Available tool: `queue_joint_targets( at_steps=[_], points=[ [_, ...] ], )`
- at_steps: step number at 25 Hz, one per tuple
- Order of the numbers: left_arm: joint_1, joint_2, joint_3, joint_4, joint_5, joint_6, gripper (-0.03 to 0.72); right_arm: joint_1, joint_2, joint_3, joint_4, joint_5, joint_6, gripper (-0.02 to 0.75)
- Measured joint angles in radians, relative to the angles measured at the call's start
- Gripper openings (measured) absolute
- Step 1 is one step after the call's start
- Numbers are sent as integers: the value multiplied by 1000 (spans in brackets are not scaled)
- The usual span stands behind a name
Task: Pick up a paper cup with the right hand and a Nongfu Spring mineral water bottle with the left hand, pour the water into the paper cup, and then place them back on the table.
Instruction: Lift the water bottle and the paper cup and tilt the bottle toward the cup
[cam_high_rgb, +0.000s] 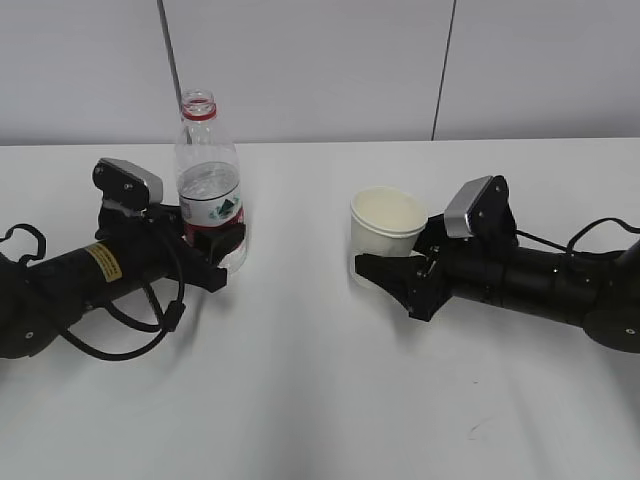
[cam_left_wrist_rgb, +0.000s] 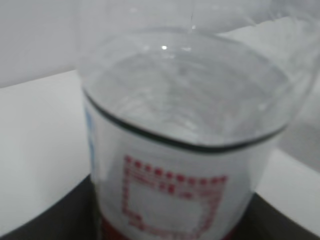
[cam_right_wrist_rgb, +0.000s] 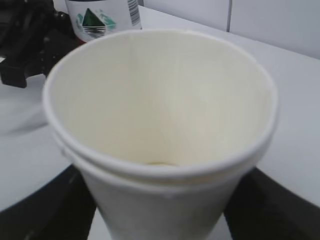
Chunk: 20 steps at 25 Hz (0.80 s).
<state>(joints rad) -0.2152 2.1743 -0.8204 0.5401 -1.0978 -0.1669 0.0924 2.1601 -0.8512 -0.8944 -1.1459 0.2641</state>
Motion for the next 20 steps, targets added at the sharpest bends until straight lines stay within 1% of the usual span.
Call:
queue_joint_targets(
  at_steps=[1,2,4,6,10,16,20],
  points=[
    [0,-5,0,0,12,8,389,0,0,0,-15,0,8,526],
    [0,-14,0,0,25,25,421,0,0,0,-32,0,12,526],
    [0,-32,0,0,61,72,386,0,0,0,-60,0,16,526],
    [0,-56,0,0,110,115,380,5,0,0,-74,0,28,526],
    [0,-103,2,0,182,159,380,29,-7,-2,-97,2,39,526],
    [0,-146,4,1,188,259,377,83,-16,-30,-124,24,41,526],
    [0,-163,5,1,193,371,377,104,-16,-47,-135,36,41,526]
  ],
)
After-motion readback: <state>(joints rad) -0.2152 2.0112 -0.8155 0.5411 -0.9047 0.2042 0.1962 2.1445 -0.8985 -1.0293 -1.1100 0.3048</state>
